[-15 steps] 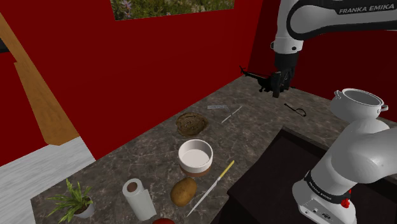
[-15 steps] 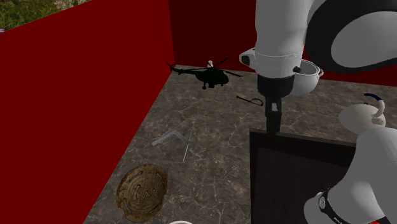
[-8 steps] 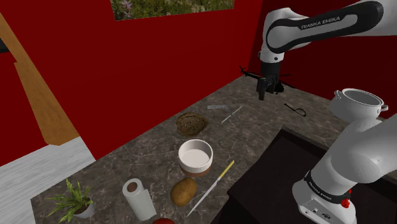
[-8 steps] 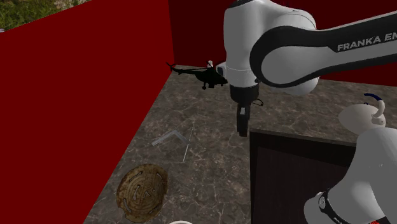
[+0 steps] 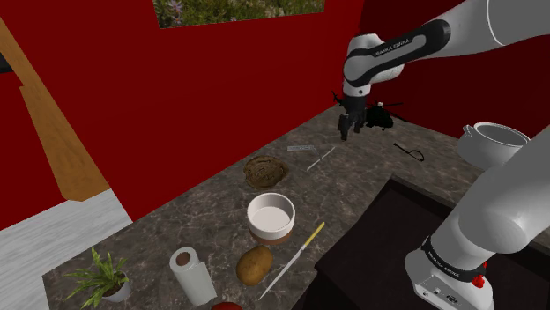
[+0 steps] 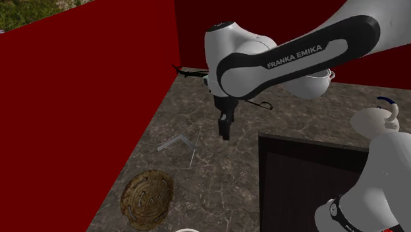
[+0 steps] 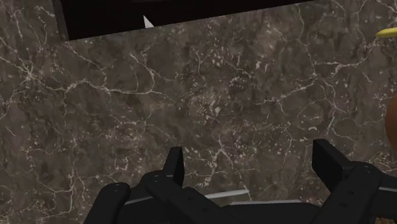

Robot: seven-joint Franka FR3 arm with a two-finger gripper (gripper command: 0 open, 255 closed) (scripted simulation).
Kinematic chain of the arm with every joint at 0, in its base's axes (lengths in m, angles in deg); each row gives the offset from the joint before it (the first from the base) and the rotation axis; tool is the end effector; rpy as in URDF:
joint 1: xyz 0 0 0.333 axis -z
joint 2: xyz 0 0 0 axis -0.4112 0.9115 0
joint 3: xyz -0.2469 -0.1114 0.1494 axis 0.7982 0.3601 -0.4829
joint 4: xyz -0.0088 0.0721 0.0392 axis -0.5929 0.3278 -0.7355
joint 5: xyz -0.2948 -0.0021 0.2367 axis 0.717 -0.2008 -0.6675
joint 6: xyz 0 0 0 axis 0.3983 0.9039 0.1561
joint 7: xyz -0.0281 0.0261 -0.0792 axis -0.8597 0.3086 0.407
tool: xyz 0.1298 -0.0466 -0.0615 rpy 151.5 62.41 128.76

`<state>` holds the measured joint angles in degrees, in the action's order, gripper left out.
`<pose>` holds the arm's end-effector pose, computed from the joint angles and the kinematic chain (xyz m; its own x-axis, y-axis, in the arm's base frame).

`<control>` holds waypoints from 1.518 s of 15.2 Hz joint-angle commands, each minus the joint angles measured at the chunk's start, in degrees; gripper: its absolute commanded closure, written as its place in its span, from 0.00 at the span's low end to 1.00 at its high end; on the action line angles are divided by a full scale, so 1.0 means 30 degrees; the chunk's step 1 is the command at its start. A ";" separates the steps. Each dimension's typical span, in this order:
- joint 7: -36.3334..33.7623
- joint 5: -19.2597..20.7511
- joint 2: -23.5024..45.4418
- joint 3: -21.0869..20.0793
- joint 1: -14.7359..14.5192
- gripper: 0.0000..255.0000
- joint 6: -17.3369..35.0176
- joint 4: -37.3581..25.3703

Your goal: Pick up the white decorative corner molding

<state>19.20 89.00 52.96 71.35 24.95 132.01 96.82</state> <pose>0.4374 -0.1197 0.3516 0.9863 0.0297 -0.1621 0.0222 -0.9986 -0.0477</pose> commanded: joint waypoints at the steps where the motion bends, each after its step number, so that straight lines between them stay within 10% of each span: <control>1: 0.0538 -0.0492 0.1541 0.0215 0.0018 0.00 0.0779 -0.0816; 23: 0.4387 -0.5690 1.8854 -0.1001 0.3272 0.00 0.1466 -1.7517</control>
<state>32.13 72.29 106.52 68.64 33.86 137.52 48.47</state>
